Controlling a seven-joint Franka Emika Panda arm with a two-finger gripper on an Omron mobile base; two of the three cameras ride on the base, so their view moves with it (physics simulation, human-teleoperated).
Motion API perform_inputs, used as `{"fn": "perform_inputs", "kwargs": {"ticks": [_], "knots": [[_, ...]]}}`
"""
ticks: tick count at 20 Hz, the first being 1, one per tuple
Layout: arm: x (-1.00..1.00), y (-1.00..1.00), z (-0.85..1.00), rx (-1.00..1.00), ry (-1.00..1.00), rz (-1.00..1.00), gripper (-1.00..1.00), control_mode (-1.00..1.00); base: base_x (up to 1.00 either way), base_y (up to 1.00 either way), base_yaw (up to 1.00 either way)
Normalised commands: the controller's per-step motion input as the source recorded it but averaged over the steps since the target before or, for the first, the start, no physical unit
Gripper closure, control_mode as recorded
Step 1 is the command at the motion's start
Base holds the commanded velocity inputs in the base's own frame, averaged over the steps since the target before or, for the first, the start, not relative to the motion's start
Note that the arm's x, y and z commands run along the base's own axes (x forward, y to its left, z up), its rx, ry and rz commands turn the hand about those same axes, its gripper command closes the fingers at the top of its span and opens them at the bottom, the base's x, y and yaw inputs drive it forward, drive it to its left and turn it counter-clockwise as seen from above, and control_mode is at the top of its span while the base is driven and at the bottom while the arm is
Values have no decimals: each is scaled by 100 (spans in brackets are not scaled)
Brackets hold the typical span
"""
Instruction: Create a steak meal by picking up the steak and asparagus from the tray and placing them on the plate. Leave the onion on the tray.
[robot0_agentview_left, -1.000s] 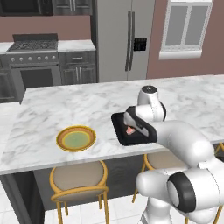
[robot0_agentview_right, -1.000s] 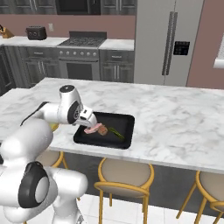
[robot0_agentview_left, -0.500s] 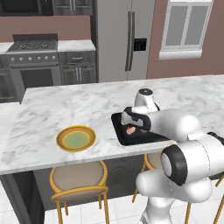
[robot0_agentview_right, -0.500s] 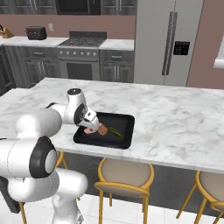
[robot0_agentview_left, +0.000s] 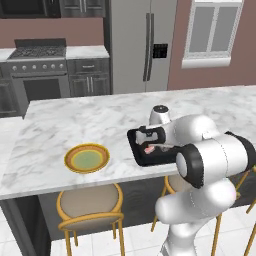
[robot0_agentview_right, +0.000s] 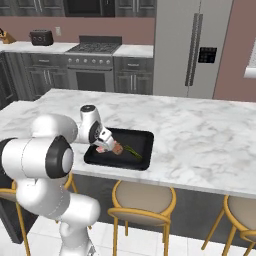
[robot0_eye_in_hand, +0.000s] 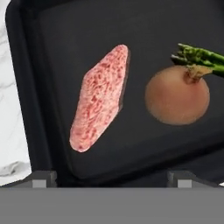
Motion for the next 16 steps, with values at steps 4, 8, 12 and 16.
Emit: {"fn": "perform_inputs", "kwargs": {"ticks": [4, 8, 12, 16], "knots": [[32, 0, -28, 0, 0, -5, -100, -100, 0, 0, 0], [35, 0, -24, 0, 0, -5, -100, -100, 0, 0, 0], [37, 0, -24, 0, 0, -5, -100, -100, 0, 0, 0], [34, 0, -29, 0, 0, -4, -100, -100, 0, 0, 0]]}}
